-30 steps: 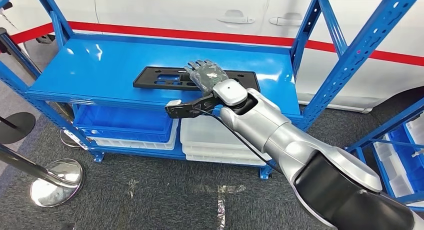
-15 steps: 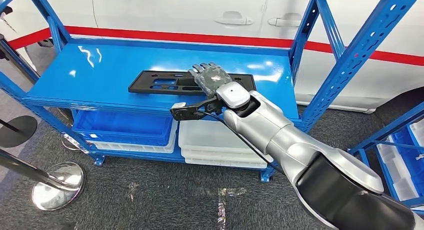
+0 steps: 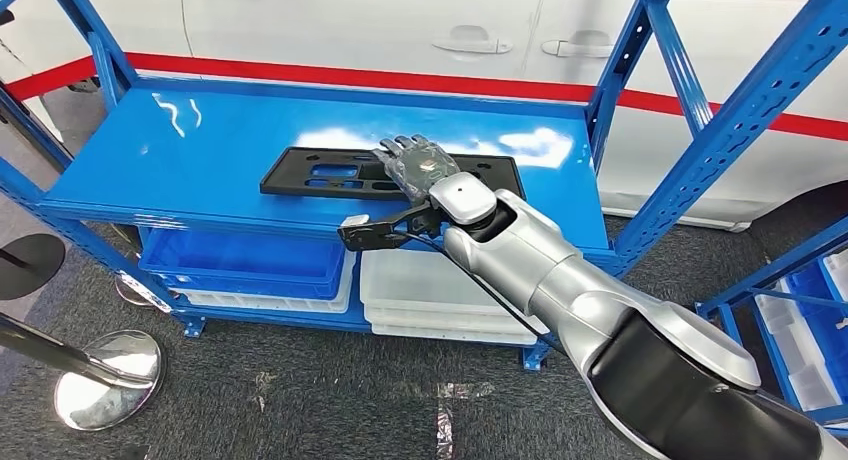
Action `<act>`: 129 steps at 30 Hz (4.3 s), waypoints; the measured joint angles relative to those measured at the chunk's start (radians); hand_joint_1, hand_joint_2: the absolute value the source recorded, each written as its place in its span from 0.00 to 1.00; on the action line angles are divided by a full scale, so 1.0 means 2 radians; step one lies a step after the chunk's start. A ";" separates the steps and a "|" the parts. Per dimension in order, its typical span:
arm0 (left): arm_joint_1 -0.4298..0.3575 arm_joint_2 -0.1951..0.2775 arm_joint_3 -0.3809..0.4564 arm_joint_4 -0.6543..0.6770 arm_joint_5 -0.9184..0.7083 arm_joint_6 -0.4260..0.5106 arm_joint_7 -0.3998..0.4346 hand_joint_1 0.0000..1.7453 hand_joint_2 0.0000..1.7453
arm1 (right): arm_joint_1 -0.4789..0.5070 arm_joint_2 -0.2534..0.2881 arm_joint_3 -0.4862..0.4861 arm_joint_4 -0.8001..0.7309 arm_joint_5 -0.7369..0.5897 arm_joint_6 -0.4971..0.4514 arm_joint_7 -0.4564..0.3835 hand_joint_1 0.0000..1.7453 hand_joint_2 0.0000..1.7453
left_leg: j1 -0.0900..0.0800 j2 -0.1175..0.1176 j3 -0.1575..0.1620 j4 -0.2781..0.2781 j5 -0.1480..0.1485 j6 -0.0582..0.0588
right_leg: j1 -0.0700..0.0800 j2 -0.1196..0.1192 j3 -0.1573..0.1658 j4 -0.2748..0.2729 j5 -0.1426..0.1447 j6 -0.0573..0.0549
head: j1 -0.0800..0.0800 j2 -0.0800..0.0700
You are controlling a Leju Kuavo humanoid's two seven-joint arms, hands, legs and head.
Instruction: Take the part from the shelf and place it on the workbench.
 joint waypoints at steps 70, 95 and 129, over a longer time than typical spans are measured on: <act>-0.003 -0.004 -0.001 0.001 0.001 0.029 -0.027 0.00 0.00 | 0.056 -0.023 0.008 0.016 -0.009 0.026 -0.018 1.00 1.00 | 0.000 -0.002 0.019 -0.012 -0.003 0.009 | -0.003 -0.002 -0.063 0.107 -0.026 0.002 | 0.003 0.000; -0.003 -0.004 -0.002 0.001 -0.008 0.012 -0.042 0.00 1.00 | 0.031 -0.029 0.008 -0.022 0.095 -0.185 -0.004 1.00 1.00 | -0.003 -0.004 0.028 -0.019 -0.007 -0.004 | 0.000 0.000 -0.002 -0.020 0.026 -0.001 | 0.002 0.000; -0.003 -0.004 -0.022 0.001 -0.023 -0.021 -0.057 0.00 1.00 | -0.034 -0.034 -0.002 -0.239 0.175 -0.115 -0.059 1.00 1.00 | -0.004 -0.004 0.027 -0.018 -0.007 -0.004 | -0.001 -0.001 -0.001 -0.022 0.026 -0.002 | 0.002 0.000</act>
